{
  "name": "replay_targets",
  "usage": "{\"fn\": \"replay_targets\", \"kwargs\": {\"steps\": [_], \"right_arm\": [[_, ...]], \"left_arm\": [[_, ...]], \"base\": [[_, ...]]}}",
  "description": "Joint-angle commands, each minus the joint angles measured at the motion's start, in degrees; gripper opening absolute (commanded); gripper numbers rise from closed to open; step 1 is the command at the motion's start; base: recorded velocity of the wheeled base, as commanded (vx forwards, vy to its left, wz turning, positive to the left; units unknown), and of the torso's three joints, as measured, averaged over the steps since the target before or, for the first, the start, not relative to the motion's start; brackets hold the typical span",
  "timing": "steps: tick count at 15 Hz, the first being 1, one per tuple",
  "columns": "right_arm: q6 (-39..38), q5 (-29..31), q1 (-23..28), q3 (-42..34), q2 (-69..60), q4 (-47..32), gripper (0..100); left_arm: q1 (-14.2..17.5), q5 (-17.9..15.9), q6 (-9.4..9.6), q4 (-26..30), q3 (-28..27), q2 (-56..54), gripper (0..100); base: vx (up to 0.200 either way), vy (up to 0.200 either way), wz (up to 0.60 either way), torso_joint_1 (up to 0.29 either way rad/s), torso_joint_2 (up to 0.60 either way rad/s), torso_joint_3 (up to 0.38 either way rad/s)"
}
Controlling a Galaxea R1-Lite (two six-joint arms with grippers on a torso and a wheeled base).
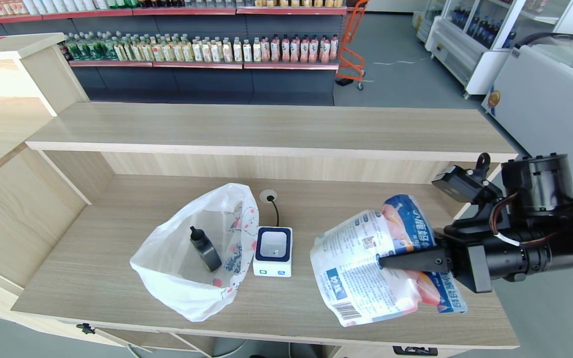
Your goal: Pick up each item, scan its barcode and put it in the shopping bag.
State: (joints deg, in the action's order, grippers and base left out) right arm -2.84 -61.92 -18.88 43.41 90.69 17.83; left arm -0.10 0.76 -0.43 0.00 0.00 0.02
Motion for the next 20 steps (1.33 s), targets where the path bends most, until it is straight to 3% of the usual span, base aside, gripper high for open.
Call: {"fn": "replay_targets", "kwargs": {"steps": [1,9,11,12,14,17,20], "right_arm": [[0.03,-0.05,-0.63,0.45,0.72,0.01,0],[0.47,0.3,-0.72,-0.08,0.19,1.85,0],[6.36,7.6,0.95,-1.05,-0.95,4.14,0],[10.57,14.19,2.18,-3.86,-4.29,5.72,0],[13.83,20.78,5.61,-10.01,-9.91,9.67,0],[22.97,38.45,6.67,-12.74,-12.11,9.85,0],[29.56,41.53,7.02,-13.97,-11.94,9.85,0]], "left_arm": [[0.01,0.04,-0.01,0.0,0.0,-0.02,100],[0.01,0.04,-0.1,0.0,0.0,-0.02,100],[0.01,0.04,-0.01,0.0,0.0,-0.02,100],[0.01,0.04,-0.1,0.0,0.0,-0.02,100],[0.01,0.04,-0.01,0.0,0.0,-0.02,100],[0.01,0.04,-0.1,0.0,0.0,-0.02,100],[0.01,-0.05,-0.1,0.0,0.0,-0.02,100]], "base": [[0.0,0.0,0.0,0.0,0.0,0.0],[0.0,0.0,0.0,0.0,0.0,0.0],[0.0,0.0,0.0,0.0,0.0,0.0],[0.0,0.0,0.0,0.0,0.0,0.0],[0.0,0.0,0.0,0.0,0.0,0.0],[0.0,0.0,0.0,0.0,0.0,0.0],[0.0,0.0,0.0,0.0,0.0,0.0]]}}
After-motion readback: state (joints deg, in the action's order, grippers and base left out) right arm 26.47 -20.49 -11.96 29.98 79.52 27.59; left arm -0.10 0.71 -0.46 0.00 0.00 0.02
